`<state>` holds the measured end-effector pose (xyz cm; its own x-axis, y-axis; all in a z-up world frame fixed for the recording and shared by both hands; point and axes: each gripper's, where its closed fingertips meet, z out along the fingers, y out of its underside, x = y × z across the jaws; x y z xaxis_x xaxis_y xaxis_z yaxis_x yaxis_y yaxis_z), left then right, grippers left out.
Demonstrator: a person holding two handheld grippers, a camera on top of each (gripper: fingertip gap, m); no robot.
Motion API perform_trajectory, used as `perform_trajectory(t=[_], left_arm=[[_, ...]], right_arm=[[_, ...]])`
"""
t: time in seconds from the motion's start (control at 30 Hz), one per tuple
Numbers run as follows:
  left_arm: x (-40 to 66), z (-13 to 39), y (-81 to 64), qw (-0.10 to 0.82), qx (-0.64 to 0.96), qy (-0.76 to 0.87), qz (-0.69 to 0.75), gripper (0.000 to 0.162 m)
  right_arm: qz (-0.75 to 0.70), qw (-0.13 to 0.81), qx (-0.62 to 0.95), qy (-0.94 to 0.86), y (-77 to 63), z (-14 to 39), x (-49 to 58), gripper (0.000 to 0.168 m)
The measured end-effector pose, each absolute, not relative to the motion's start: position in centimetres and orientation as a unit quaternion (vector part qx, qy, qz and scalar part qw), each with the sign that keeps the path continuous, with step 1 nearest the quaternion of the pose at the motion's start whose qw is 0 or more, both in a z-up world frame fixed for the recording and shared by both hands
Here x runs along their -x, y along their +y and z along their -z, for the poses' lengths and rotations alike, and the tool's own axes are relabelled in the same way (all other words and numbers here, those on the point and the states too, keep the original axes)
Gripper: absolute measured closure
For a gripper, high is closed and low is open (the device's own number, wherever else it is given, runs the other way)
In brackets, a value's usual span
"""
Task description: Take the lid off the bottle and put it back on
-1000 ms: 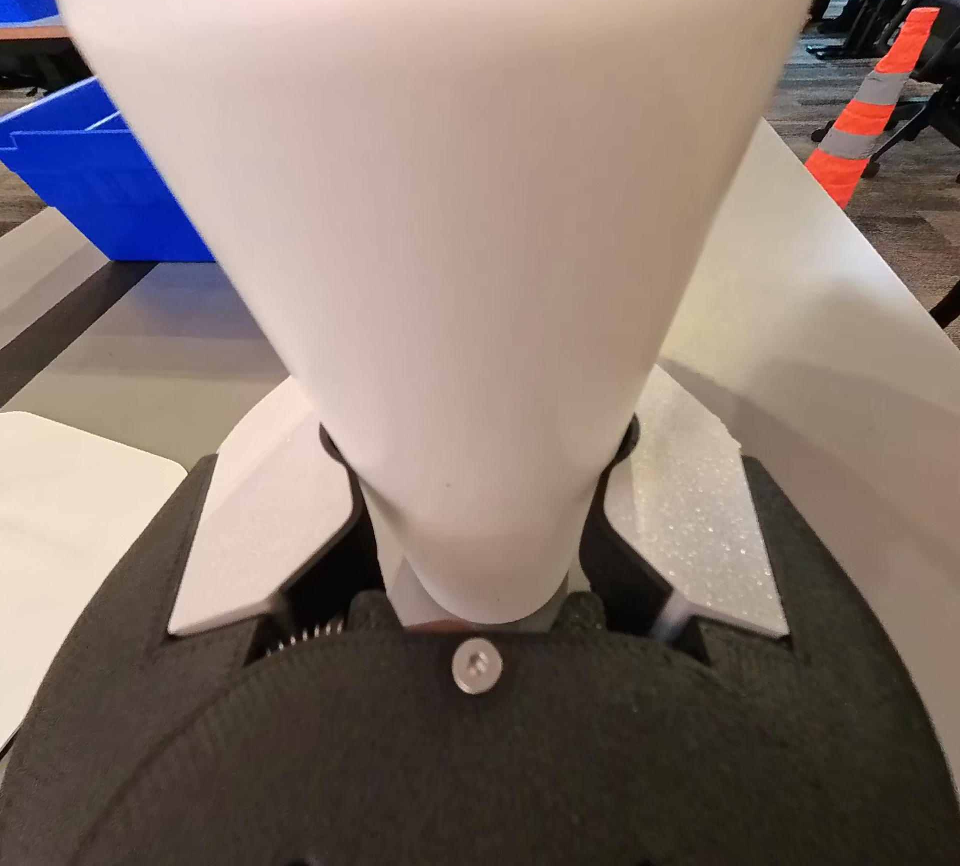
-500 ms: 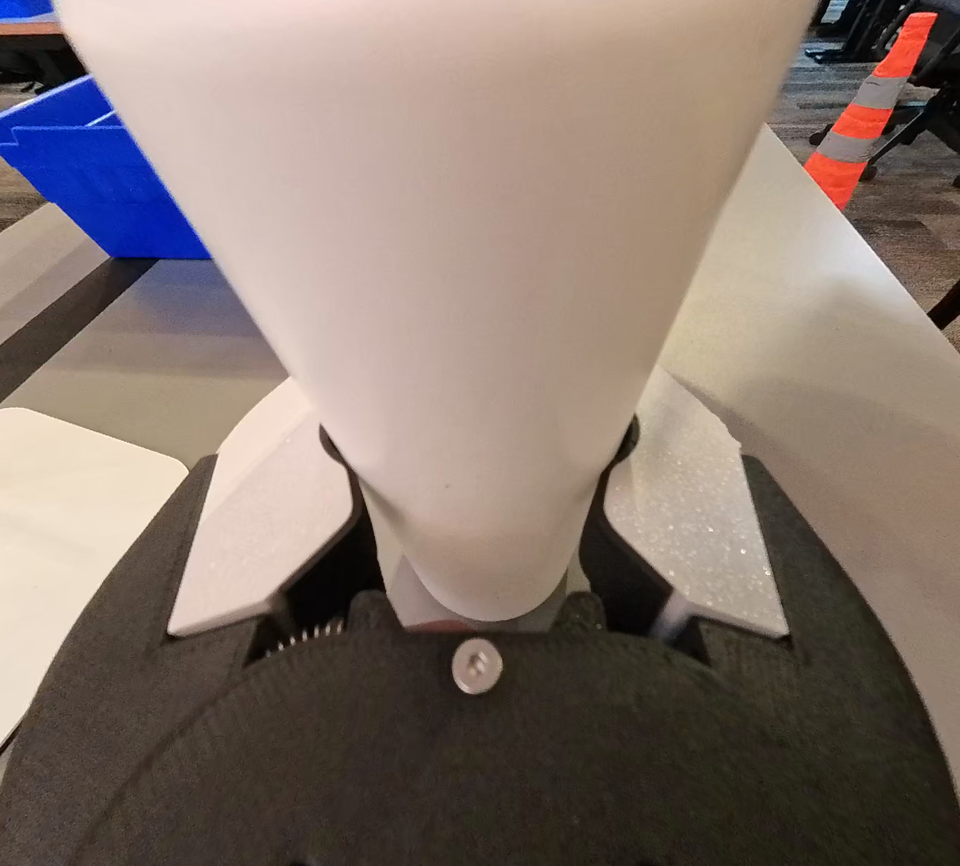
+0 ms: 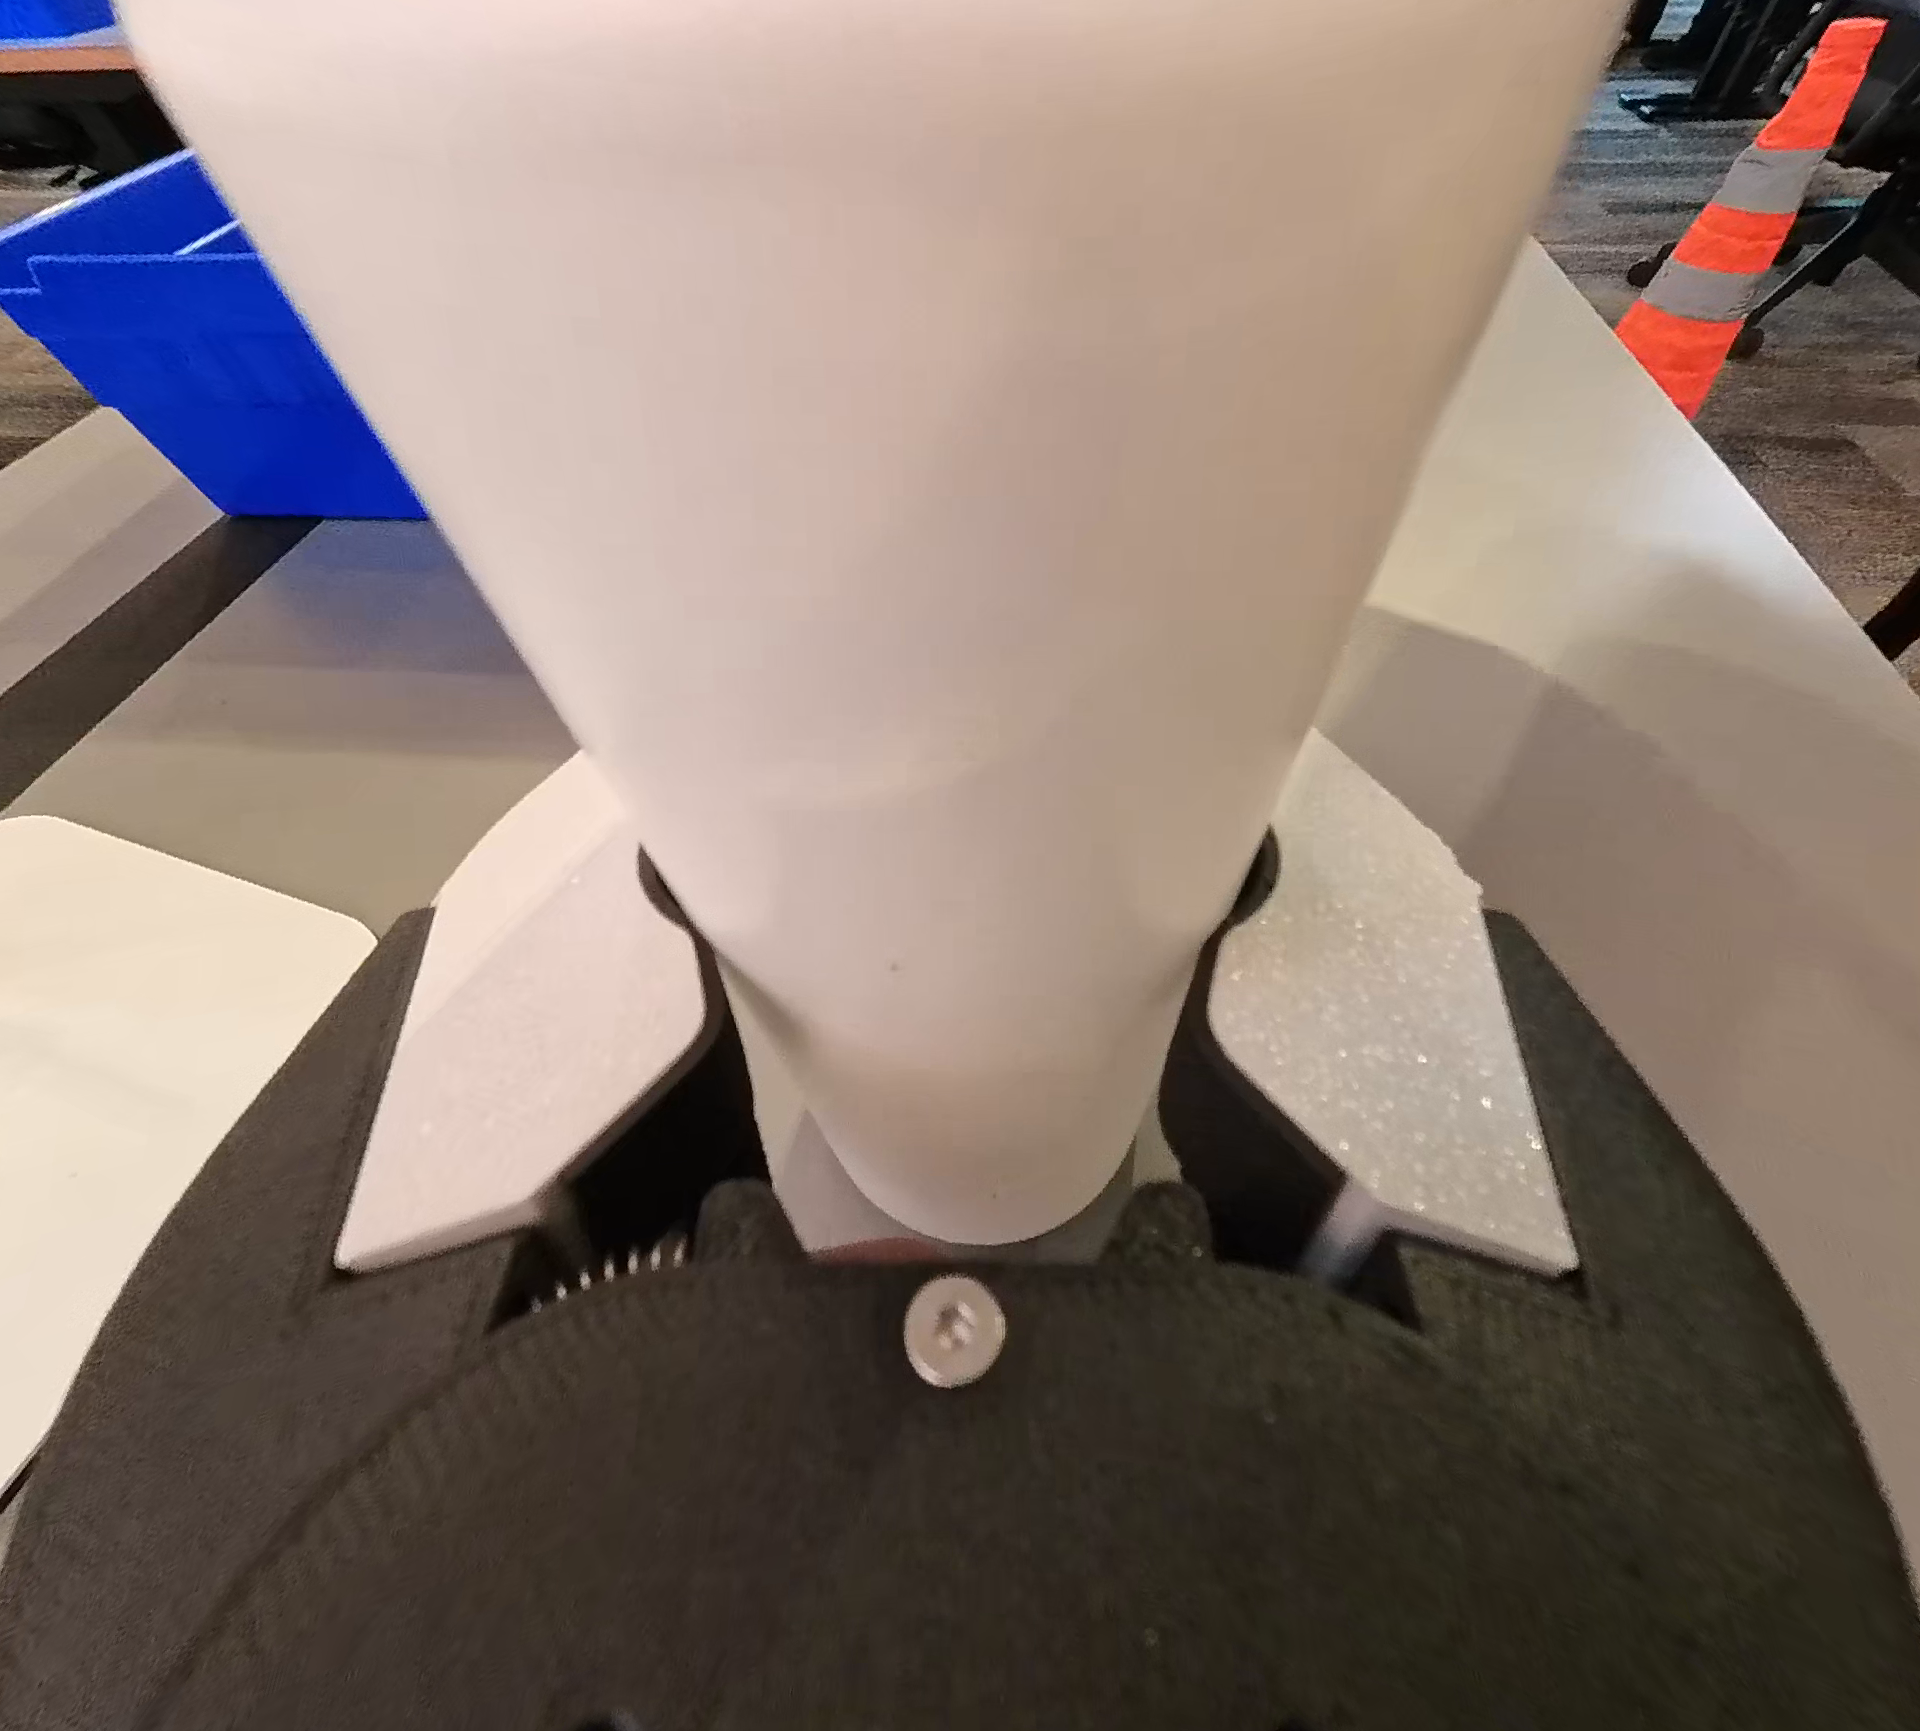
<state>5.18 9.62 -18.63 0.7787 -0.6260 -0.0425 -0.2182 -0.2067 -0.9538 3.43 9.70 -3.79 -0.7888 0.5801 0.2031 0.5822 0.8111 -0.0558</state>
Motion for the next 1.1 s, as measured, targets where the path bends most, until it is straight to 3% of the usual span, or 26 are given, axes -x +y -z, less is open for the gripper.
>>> perform_trajectory(t=[0.3,0.5,0.8,0.97,1.03,1.1], left_arm=[[-5.2,18.6,9.6,0.565,0.755,0.279,0.181,0.061],[-5.3,18.6,9.6,0.566,0.754,0.280,0.182,0.061],[-5.3,18.6,9.6,0.566,0.753,0.280,0.184,0.061],[-5.3,18.6,9.6,0.567,0.752,0.280,0.185,0.061],[-5.3,18.6,9.6,0.567,0.752,0.280,0.185,0.061],[-5.3,18.6,9.6,0.567,0.752,0.280,0.185,0.061]], right_arm=[[0.013,0.182,0.547,-0.817,24.1,2.0,-5.7,0.100],[0.040,0.083,0.655,-0.750,31.6,9.2,-8.1,0.100],[0.056,-0.048,0.694,-0.716,35.3,20.4,-9.2,0.100],[0.045,-0.082,0.699,-0.709,35.2,22.8,-9.0,0.099],[0.044,-0.062,0.701,-0.709,35.7,22.7,-8.6,0.081],[0.017,-0.040,0.713,-0.700,35.6,21.5,-8.1,0.081]])
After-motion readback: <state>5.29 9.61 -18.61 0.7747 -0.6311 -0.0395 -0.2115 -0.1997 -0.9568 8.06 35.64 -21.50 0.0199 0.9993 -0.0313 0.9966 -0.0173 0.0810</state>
